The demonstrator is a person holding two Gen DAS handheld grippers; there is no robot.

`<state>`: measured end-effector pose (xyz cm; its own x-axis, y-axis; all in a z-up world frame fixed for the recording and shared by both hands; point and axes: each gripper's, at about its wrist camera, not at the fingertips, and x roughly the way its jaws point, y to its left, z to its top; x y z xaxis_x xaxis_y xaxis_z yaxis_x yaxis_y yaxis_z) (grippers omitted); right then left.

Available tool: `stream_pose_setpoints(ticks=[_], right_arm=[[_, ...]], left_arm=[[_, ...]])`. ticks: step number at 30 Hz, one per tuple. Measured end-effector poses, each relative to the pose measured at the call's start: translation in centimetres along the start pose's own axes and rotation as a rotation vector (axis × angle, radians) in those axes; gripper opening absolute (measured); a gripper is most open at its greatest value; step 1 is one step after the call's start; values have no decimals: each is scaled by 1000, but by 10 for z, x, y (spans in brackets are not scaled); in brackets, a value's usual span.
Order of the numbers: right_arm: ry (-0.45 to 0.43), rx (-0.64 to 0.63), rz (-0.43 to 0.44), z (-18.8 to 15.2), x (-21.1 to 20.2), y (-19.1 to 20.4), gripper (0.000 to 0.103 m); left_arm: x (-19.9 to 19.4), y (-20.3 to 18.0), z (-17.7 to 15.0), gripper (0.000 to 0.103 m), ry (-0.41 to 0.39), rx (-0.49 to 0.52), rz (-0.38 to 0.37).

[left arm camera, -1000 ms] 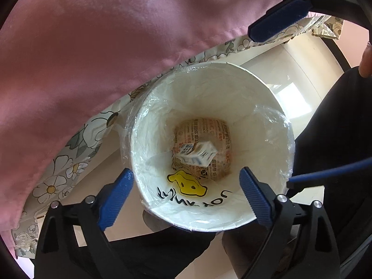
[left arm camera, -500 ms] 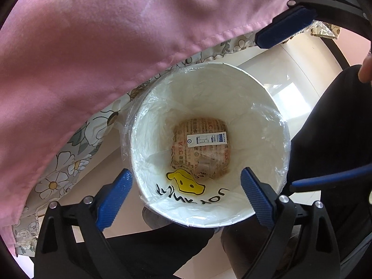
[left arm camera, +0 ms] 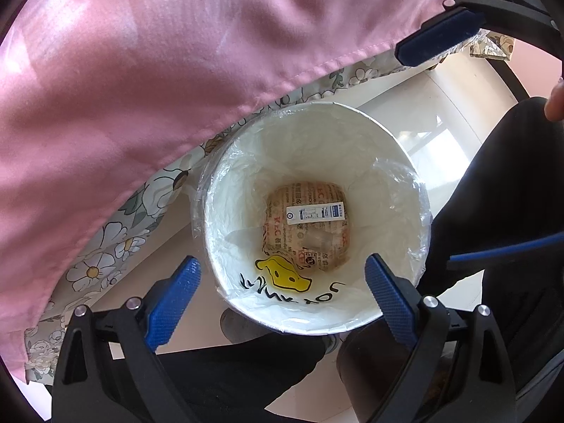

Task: Collect trash
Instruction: 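Move both open grippers back from the bin toward the bed items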

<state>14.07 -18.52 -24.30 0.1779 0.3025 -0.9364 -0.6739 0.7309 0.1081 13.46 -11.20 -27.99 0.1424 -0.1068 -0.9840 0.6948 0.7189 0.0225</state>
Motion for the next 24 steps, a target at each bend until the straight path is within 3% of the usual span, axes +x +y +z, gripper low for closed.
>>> stream_pose_setpoints(ticks=[11,24], right_arm=[[-169,86,-62,-7,-52,3,96],[-428,339,-191,-4,-127,-19,96]], left_arm=[[-36,12,-5,96,-81,-58,43],[-102,52,-6,96,-228,-238,76]])
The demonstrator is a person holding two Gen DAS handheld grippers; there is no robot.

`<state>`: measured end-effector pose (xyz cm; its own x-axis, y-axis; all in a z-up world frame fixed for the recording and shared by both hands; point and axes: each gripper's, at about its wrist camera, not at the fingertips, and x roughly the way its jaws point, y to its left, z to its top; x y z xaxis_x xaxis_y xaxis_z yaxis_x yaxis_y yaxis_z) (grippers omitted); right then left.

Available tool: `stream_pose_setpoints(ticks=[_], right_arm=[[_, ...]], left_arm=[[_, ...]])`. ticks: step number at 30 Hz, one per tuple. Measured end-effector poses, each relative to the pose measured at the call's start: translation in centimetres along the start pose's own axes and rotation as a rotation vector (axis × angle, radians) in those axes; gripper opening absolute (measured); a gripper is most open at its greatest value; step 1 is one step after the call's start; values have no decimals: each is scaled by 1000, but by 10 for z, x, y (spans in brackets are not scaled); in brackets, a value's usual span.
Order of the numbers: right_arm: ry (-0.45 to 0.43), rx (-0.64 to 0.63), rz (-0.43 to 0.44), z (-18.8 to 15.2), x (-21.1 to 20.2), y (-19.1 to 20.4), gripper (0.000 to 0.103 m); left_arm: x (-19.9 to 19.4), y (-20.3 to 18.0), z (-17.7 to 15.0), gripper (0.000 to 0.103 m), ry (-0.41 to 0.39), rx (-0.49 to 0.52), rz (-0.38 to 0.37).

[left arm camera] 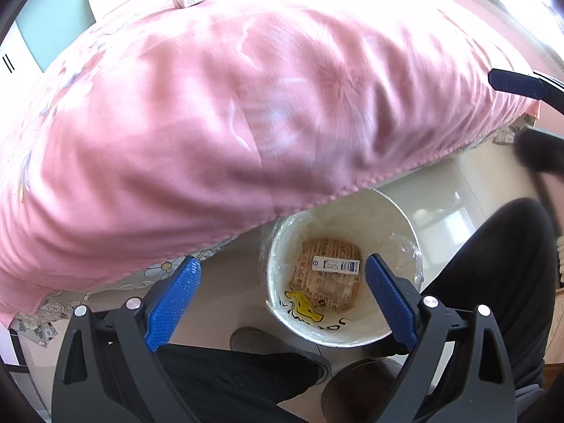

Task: Collect trash
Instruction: 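Move both open grippers back from the bin toward the bed items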

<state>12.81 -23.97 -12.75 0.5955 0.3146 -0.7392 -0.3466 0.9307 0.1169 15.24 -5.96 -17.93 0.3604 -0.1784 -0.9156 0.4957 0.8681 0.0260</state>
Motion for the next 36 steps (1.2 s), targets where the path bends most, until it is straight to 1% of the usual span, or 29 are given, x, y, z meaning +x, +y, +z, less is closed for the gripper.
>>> stream_pose_setpoints(ticks=[6,9,11,14,20,22,24,27,31,36], right_arm=[[-59,9,-18,22,-21,1,96],[-82,11,-44,33,-30,2,96],[-95,42,-47,39,-32,2,96],[-113,80,-91,50,-38,-2,96],[-117,155,-141,65,-37,-16,96],[-129,172,-163,67,-37,-21,96],[-127,162,-189,70,-34,-24,96],[-118,166,-201,74,-29,-33,96],[-98,162,-231,80,-18,-47,96],[-84,147,-220,93,-4,-68,96]], left_arm=[[-27,14,16,96,-68,-48,16],[-40,21,24,96,-103,-73,24],[-48,25,30,96,-129,-96,31],[-57,34,41,96,-164,-141,43],[-68,51,62,96,-232,-220,80],[-69,56,67,96,-240,-245,98],[-68,61,72,96,-247,-266,110],[-64,67,82,96,-243,-281,99],[-57,72,94,96,-238,-292,107],[-49,79,113,96,-240,-303,103]])
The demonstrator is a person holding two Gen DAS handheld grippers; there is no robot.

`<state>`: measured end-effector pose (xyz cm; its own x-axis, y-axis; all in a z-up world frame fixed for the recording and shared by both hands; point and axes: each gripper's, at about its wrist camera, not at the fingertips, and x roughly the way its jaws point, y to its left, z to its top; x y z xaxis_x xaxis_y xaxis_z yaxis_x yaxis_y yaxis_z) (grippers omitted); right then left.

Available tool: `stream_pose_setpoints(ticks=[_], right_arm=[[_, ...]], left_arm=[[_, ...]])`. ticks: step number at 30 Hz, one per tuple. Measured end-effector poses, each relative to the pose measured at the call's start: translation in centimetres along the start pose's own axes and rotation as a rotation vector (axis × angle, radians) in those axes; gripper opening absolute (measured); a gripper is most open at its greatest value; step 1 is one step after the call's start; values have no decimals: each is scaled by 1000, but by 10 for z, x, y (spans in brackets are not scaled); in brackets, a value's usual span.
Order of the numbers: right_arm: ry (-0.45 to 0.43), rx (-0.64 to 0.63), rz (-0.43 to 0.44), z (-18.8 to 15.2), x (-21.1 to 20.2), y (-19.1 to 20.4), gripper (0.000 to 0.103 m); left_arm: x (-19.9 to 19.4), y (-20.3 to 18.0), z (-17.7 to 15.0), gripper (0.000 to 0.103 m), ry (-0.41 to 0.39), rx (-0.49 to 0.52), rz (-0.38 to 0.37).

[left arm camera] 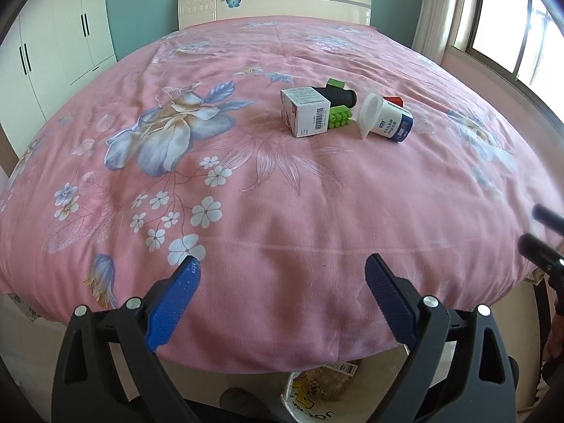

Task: Collect trash
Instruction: 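Move both open grippers back from the bin toward the bed items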

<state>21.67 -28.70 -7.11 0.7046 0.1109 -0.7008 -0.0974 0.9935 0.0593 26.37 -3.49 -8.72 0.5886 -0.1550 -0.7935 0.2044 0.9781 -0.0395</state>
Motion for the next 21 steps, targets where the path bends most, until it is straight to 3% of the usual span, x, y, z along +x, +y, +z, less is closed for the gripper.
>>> stream_pose_setpoints(ticks=[11,21], right_arm=[[28,-103,-37,35,35,-37,96],[38,-62,-25,49,61,-59,96]], left_arm=[[37,-3,39,96,0,20,11],[63,-2,77,96,-12,1,-4]])
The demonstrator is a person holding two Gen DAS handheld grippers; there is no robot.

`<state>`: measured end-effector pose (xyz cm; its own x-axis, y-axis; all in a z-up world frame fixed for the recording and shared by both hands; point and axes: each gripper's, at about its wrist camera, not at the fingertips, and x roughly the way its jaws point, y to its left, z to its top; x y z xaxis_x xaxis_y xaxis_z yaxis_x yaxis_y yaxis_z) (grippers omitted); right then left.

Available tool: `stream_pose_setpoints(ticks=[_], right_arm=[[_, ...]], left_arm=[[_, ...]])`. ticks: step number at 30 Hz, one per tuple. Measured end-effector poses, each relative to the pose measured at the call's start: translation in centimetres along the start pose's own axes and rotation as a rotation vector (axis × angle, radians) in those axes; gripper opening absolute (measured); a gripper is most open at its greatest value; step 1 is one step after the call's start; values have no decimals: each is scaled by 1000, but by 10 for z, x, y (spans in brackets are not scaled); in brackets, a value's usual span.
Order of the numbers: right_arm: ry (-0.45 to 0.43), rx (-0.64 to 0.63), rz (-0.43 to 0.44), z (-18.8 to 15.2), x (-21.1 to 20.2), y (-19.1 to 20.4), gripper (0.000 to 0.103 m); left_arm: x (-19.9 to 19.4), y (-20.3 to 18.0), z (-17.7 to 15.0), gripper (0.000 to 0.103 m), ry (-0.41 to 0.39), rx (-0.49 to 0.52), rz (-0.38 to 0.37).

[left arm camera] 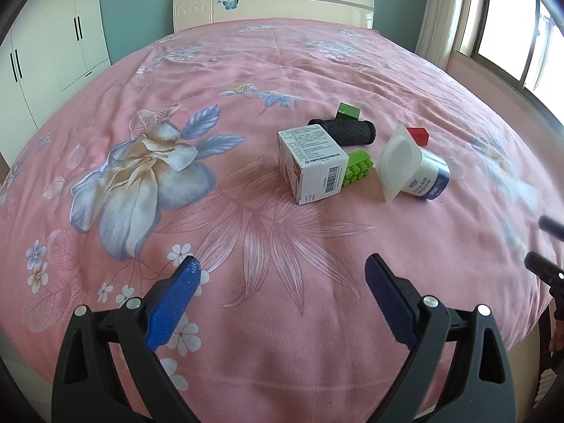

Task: Collect trash
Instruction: 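Move both open grippers back from the bin toward the bed items, then grasp the white medicine box with the left gripper while the right gripper grasps the white yogurt cup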

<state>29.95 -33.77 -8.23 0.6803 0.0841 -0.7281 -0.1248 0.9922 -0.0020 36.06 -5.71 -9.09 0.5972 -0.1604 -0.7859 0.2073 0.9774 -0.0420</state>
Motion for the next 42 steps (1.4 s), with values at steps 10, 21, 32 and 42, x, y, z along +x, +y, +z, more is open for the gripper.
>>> stream_pose_setpoints(ticks=[10,21,32,42], right_arm=[[-9,10,29,25,25,10,96],[0,49,127,56,57,33,96],[32,112,133,78,99,67,96],[74,193,102,83,127,63,69]], left_arm=[[24,-16,39,96,-15,11,-6],[56,-17,62,96,5,-4,1],[68,-16,71,96,7,0,-3],[80,-21,77,86,20,0,-10]])
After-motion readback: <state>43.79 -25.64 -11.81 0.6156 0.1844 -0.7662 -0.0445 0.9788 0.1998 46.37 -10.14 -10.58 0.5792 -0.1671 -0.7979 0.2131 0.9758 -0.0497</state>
